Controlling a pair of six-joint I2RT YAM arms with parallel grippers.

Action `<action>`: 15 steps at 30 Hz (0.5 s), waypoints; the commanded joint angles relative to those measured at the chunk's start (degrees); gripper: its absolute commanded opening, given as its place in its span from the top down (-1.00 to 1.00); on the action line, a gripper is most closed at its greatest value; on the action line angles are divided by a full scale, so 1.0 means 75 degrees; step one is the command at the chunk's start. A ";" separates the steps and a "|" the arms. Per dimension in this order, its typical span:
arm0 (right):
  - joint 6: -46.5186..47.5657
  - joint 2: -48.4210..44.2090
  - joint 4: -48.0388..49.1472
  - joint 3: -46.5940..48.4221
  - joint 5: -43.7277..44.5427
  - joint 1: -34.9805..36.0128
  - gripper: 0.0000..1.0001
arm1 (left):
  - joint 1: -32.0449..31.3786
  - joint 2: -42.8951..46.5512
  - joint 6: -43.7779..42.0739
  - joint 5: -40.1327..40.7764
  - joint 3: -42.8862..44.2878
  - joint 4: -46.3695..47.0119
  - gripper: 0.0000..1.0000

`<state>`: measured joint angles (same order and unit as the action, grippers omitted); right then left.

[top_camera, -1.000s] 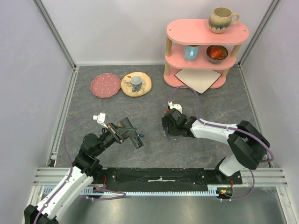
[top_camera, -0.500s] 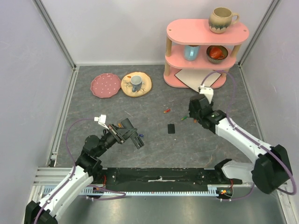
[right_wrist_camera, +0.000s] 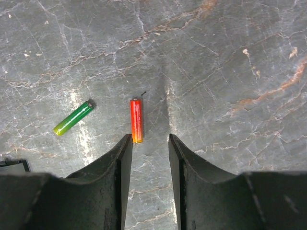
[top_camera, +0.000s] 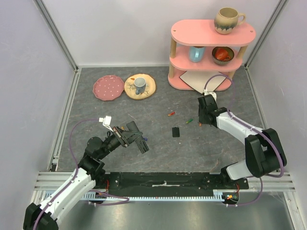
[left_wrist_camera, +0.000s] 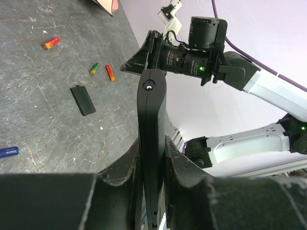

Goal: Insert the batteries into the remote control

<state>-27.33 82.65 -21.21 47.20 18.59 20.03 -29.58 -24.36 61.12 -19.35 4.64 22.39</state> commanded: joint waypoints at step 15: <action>0.0351 0.0593 0.0695 0.0128 -0.0229 -0.0011 0.05 | 0.0054 -0.0010 -0.0368 -0.0783 0.0131 0.0495 0.96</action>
<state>-25.28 86.78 -18.28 47.20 16.64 20.03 -29.58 -24.91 60.36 -23.16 4.67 22.92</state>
